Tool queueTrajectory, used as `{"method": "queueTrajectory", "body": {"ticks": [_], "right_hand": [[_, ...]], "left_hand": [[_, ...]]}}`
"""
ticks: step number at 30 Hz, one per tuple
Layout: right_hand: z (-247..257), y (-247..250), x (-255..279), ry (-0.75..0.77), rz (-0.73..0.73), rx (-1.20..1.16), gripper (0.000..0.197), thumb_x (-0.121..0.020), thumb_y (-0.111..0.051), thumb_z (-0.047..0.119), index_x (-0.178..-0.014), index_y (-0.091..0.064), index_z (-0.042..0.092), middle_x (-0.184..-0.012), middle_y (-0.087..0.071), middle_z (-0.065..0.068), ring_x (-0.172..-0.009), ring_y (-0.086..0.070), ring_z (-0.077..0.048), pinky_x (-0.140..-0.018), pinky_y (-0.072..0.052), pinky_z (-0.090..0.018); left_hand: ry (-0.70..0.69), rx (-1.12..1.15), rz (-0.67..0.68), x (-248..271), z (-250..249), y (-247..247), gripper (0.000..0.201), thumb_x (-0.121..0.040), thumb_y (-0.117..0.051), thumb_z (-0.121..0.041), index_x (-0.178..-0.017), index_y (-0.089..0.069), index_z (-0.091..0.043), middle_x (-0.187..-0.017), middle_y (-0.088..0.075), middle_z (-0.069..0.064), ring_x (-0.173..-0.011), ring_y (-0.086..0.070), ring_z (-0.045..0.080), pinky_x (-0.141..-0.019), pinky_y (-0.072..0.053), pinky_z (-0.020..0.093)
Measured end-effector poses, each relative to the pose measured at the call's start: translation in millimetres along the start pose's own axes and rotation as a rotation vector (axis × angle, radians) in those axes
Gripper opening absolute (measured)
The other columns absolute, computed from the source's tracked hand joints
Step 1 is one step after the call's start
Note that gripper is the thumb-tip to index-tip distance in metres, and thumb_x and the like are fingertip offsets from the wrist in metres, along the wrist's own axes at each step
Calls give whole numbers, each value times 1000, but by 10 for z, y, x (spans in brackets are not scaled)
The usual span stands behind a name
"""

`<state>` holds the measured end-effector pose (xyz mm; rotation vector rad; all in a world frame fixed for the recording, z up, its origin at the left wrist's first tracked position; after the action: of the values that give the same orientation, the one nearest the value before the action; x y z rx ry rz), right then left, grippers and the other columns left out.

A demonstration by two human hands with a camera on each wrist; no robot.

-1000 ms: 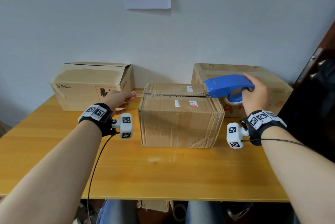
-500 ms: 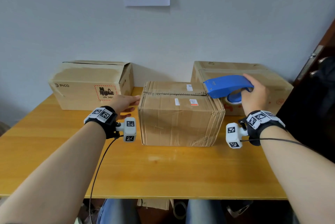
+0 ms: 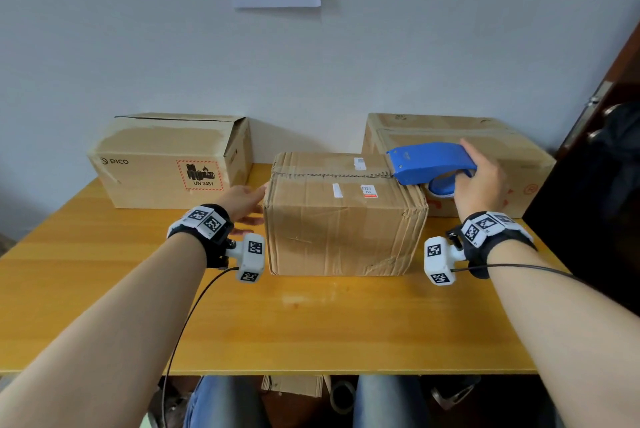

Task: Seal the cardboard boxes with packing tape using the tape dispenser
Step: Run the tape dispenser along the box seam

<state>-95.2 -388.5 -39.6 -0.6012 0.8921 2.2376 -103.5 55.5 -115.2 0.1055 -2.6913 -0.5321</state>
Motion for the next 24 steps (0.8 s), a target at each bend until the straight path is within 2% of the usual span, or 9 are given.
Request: {"method": "queueTrajectory", "body": {"ticks": [3,7,12,14,16,18,20,22,24], "right_hand": [[-19,-22,11,5,11,-16,60,-89,-55,-10,-141,-59,21,-128,-62,-10,-117,-59,-29,-100,-49,-35],[5,-65,26,-3,39,-21,61,-91,-54,-9,-143,-56,22,-127,-60,-11,-115,-58,-29,-93,-48,-31],[178,-202,108,38,117,-35,62,-91,-56,-7,-146,-54,22,-122,-60,-13,-111,-59,-30,-89,-46,-29],[276,-278,158,60,165,-42,63,-89,-58,-7,-146,-54,21,-121,-61,-13,-108,-59,-29,-91,-48,-32],[357,-329,194,80,191,-37,64,-88,-60,-7,-146,-54,22,-119,-63,-12,-106,-59,-29,-92,-51,-39],[415,-368,218,90,215,-41,65,-88,-60,-6,-146,-53,23,-118,-62,-12,-104,-59,-29,-90,-51,-40],[454,-378,230,94,236,-32,65,-89,-61,-5,-147,-52,23,-117,-62,-12,-103,-58,-28,-90,-51,-40],[476,-357,229,98,246,-9,65,-89,-62,-3,-147,-52,24,-118,-62,-11,-104,-58,-28,-90,-50,-37],[484,-330,201,95,241,-5,64,-88,-62,-3,-146,-53,23,-121,-63,-10,-107,-59,-27,-91,-49,-35]], "left_hand": [[59,-90,55,12,49,2,58,-93,-48,-69,-110,-63,-16,-103,-74,-3,-81,-67,16,-73,-48,33],[-46,-47,-34,8,-134,183,42,-94,-62,-52,-116,-66,-17,-111,-72,0,-94,-69,20,-89,-55,43],[-196,43,-156,217,-589,418,29,-94,-68,-34,-116,-65,-15,-115,-68,7,-103,-65,25,-80,-56,41],[-318,-33,-240,330,-808,463,28,-93,-69,-25,-119,-65,-16,-110,-66,4,-98,-62,20,-73,-52,32],[-490,-165,-273,473,-1040,391,23,-91,-70,-19,-114,-69,-17,-102,-66,-3,-90,-61,11,-68,-47,24],[-620,-259,-264,626,-1213,251,12,-89,-72,-20,-100,-73,-24,-96,-68,-11,-88,-62,3,-72,-47,23],[-687,-310,-212,733,-1334,66,9,-88,-74,-21,-92,-73,-29,-91,-70,-16,-84,-64,-2,-72,-47,20],[-692,-322,-83,794,-1386,-229,9,-88,-74,-21,-94,-75,-27,-90,-71,-15,-80,-64,-2,-68,-46,15],[-705,-365,-13,838,-1410,-533,9,-88,-74,-20,-96,-76,-24,-86,-69,-18,-75,-62,-4,-64,-44,12]]}}
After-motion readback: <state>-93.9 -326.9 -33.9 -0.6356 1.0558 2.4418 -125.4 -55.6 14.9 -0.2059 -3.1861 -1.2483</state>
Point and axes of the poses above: each hand's wrist, its own x-axis away from the middle knuckle, its own y-axis out of the back of the hand, z = x × y, the point moved 7 cm from there along -x, towards the middle knuckle
